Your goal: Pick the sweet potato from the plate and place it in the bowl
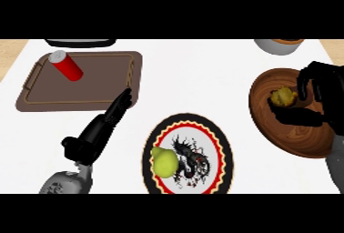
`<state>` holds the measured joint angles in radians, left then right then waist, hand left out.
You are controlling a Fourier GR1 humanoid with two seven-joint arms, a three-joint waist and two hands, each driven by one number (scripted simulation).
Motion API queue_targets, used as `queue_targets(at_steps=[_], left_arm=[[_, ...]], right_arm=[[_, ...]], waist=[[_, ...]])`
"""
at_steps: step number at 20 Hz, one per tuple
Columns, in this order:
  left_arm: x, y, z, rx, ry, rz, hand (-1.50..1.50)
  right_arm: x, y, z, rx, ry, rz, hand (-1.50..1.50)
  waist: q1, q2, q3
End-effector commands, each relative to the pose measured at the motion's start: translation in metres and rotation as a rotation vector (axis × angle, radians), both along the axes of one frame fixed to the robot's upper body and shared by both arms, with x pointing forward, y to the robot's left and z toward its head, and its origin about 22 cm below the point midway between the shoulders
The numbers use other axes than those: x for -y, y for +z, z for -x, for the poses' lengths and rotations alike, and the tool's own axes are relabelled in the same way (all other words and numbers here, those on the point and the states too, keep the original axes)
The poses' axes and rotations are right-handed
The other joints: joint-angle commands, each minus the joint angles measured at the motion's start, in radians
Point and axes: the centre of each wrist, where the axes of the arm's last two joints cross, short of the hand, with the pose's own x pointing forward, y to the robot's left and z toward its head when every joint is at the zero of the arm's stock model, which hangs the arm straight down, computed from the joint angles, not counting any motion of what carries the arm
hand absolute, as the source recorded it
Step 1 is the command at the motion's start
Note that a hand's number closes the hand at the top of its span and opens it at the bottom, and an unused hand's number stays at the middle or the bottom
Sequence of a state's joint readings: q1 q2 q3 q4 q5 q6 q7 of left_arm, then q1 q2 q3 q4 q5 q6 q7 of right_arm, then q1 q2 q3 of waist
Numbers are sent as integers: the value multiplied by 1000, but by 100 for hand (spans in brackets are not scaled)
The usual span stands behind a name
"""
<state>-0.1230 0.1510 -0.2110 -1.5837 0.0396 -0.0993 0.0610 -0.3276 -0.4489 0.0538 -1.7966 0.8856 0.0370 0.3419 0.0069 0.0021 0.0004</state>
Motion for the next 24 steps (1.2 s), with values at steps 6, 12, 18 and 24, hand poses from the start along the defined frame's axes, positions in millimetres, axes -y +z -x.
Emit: queue_targets(at_steps=[6, 12, 18, 24], left_arm=[[3, -8, 0, -11, -3, 0, 0], [11, 12, -10, 4, -10, 6, 0], [3, -1, 6, -9, -19, 14, 0], [2, 8, -3, 0, 7, 5, 0]], right_arm=[[54, -31, -45, -437, -20, -98, 150], [48, -52, -70, -383, 148, -206, -150], [85, -47, -72, -200, 86, -359, -150], [126, -11, -68, -64, -28, -615, -150]], waist=[[8, 5, 0], [2, 1, 0], [4, -1, 0], [-6, -2, 0]])
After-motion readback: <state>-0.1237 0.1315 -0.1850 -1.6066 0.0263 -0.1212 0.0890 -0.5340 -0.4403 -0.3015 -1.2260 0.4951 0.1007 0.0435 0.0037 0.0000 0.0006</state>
